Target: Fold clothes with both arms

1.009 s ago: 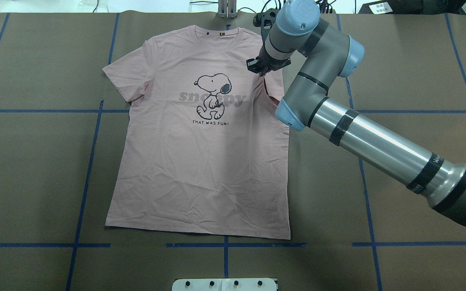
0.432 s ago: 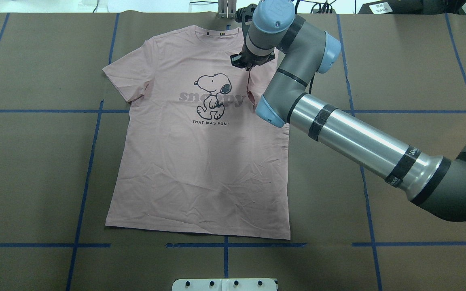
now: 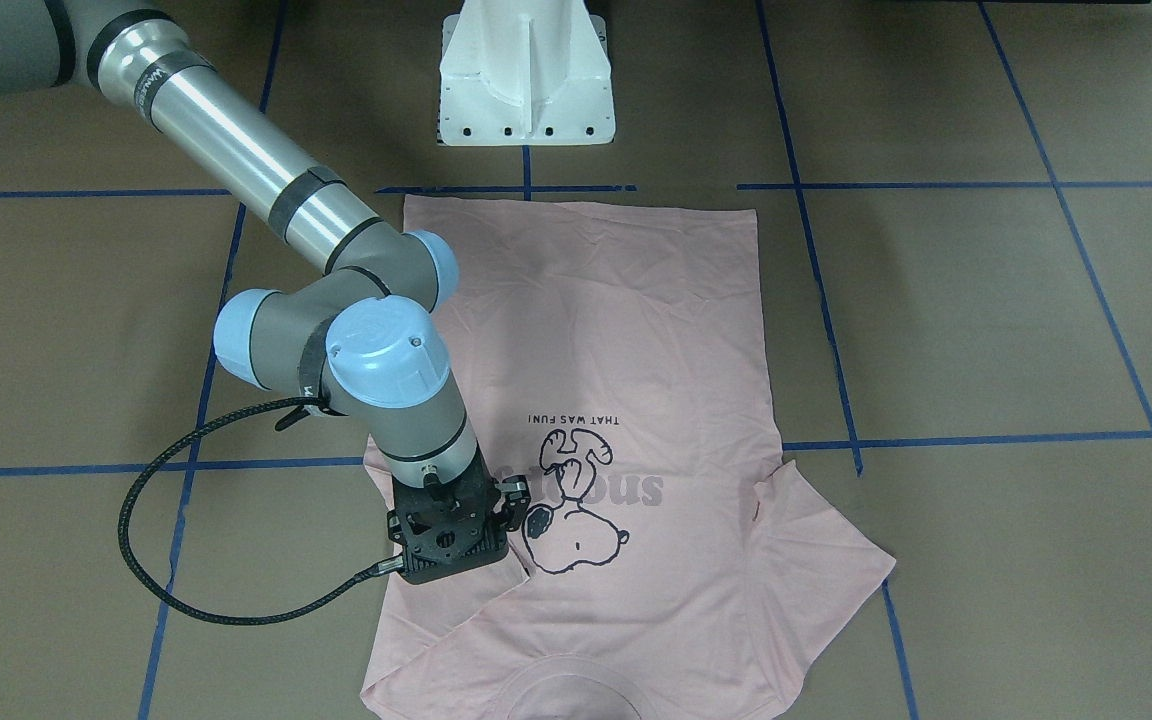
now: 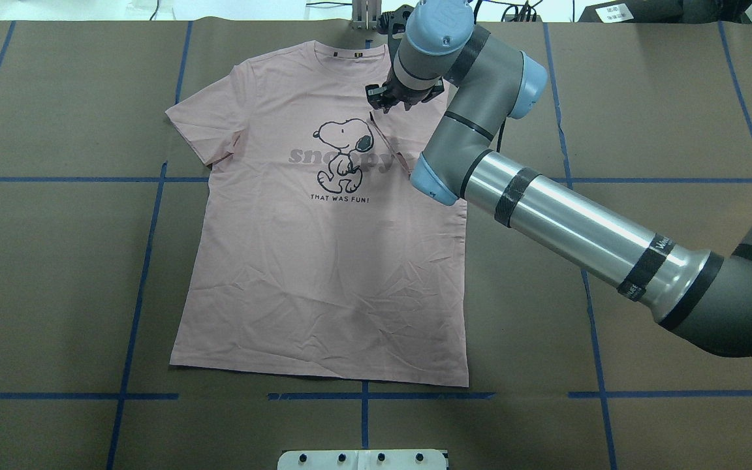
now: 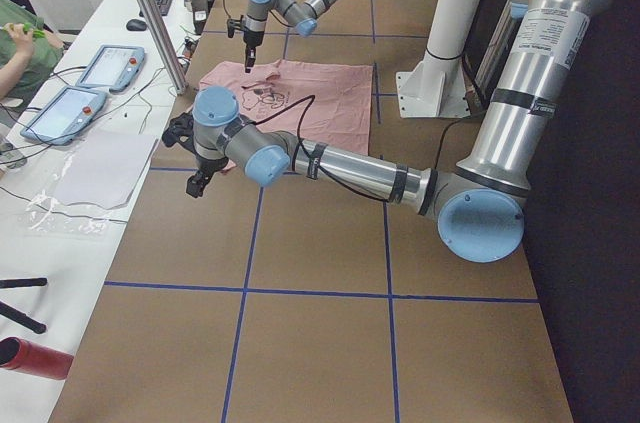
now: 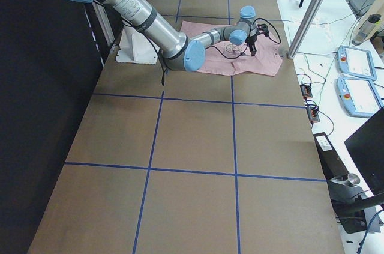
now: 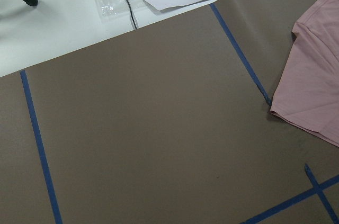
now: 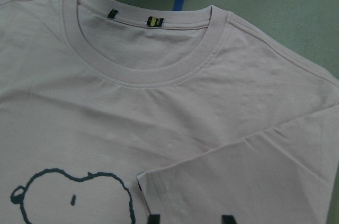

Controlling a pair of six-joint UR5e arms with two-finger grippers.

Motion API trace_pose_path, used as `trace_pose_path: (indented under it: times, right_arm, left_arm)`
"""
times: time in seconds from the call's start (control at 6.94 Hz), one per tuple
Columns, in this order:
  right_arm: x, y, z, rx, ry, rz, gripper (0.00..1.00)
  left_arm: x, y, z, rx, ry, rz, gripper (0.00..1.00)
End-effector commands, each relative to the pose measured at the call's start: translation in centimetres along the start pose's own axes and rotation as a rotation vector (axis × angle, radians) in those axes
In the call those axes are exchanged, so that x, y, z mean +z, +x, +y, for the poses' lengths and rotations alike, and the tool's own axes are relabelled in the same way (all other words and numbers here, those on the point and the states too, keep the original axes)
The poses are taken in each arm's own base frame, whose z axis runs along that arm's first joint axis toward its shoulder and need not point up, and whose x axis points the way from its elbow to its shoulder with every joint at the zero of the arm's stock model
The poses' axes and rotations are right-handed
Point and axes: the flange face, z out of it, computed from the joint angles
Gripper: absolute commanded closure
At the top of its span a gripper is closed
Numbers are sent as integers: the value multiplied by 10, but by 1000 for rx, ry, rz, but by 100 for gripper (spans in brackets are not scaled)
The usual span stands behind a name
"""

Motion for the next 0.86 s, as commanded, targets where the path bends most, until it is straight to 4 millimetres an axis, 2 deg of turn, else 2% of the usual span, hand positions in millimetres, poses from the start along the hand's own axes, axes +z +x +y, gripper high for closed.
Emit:
trace_pose_path:
  times: [0.0,0.14,0.29,0.43,0.58,0.72]
  right_arm:
    - [-11,-16,-5,153,-15,-24,0]
    - [-23,-23,-4,235,-77,-7,0]
    - [-44,-4,-8,295,-123,82,0]
    - [-61,42,-2,336,-186,92,0]
    - [-79,101,6,341,-219,75,0]
    - [-93,147,16,289,-251,78,0]
  left_arm:
    - [18,35,-23,-92,-8,27,0]
    - [45,77,-37,-169,-24,43,0]
    - [78,112,-39,-262,2,-2,0]
    - [108,144,-41,-351,49,-32,0]
    - [137,175,-49,-411,78,-75,0]
    - [173,196,-55,-417,98,-131,0]
